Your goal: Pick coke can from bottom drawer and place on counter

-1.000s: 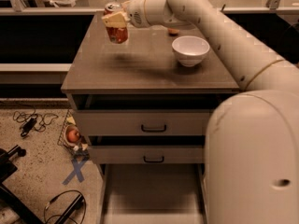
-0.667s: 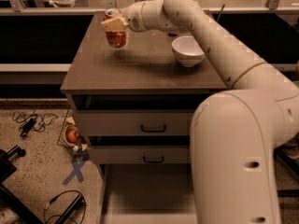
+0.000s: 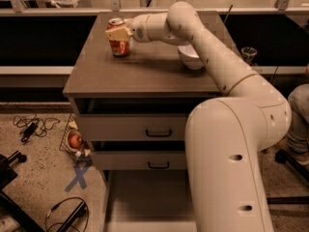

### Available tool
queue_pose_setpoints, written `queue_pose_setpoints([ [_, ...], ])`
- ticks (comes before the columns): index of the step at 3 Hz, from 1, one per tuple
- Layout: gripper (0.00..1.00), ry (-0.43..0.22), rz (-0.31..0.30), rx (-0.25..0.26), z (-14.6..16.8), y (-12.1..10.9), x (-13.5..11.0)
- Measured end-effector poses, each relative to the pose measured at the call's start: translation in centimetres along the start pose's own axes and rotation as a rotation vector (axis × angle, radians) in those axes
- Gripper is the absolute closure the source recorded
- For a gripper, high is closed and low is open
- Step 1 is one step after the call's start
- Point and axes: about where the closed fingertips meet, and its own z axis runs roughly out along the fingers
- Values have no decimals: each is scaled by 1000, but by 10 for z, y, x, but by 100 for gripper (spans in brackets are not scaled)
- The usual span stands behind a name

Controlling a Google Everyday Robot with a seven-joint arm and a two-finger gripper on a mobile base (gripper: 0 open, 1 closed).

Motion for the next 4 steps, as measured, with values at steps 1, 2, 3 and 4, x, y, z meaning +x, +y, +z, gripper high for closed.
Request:
queue_pose_setpoints([
  [1,66,2,3,-1,1,0,0],
  [2,35,2,3,-2,1,0,0],
  [3,11,2,3,-2,1,0,0],
  [4,0,3,4,-6,4,2,0],
])
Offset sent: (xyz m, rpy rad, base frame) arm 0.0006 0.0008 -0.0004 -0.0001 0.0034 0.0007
